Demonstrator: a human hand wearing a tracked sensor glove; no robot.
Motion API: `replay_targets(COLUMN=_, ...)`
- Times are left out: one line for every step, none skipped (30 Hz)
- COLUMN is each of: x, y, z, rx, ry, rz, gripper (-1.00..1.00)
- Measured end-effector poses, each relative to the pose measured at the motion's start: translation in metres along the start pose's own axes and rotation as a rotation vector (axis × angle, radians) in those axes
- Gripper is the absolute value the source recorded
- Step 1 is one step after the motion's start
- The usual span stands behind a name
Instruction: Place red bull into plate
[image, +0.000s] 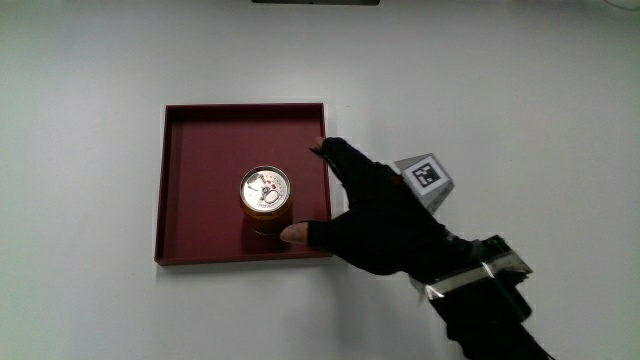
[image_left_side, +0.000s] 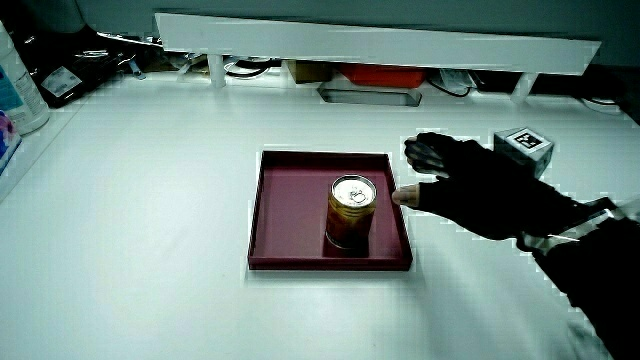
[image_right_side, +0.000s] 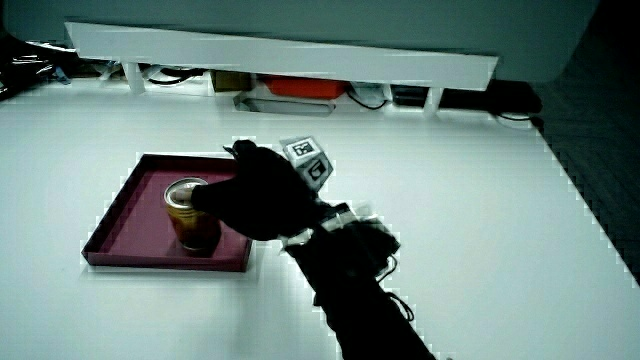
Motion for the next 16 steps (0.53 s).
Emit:
replay_targets(x=-0.008, y=-0.006, z=0.003, rx=0.001, ry=-0.017, rz=-0.028, gripper=-1.00)
replay_targets(x=-0.008, y=-0.009, z=0.008, rx=0.004, ry=-0.022, rz=0.007, gripper=-1.00)
replay_targets(x=-0.015, y=-0.014, z=0.011, rx=0.006, ry=-0.039, rz=-0.015, gripper=-1.00)
replay_targets(x=-0.022, y=-0.020, z=0.014, rx=0.001, ry=-0.036, rz=-0.024, gripper=-1.00)
replay_targets(x=-0.026, y=-0.024, z=0.017, rx=0.004, ry=-0.045, rz=-0.022, gripper=-1.00)
replay_targets(x=-0.026, y=-0.028, z=0.022, rx=0.009, ry=-0.087, rz=-0.017, gripper=-1.00)
replay_targets(x=-0.030, y=-0.032, z=0.025, rx=0.009, ry=-0.109, rz=-0.013, gripper=-1.00)
replay_targets(x=-0.030, y=-0.034, z=0.028, rx=0.003, ry=-0.147, rz=0.000, gripper=-1.00)
replay_targets(x=-0.031, y=-0.036, z=0.031, rx=-0.011, ry=-0.168, rz=-0.011, gripper=-1.00)
replay_targets(x=-0.031, y=-0.039, z=0.033, rx=-0.015, ry=-0.174, rz=-0.031, gripper=-1.00)
replay_targets(x=-0.032, y=-0.042, z=0.035, rx=-0.013, ry=-0.158, rz=-0.020, gripper=-1.00)
replay_targets(x=-0.033, y=-0.045, z=0.038, rx=-0.012, ry=-0.177, rz=-0.015, gripper=-1.00)
replay_targets(x=-0.037, y=-0.049, z=0.039, rx=-0.015, ry=-0.161, rz=-0.038, gripper=-1.00)
replay_targets(x=-0.037, y=-0.053, z=0.042, rx=-0.013, ry=-0.170, rz=-0.047, gripper=-1.00)
replay_targets(x=-0.035, y=-0.056, z=0.046, rx=-0.012, ry=-0.191, rz=-0.007, gripper=-1.00)
replay_targets(x=-0.039, y=-0.060, z=0.047, rx=-0.008, ry=-0.196, rz=-0.010, gripper=-1.00)
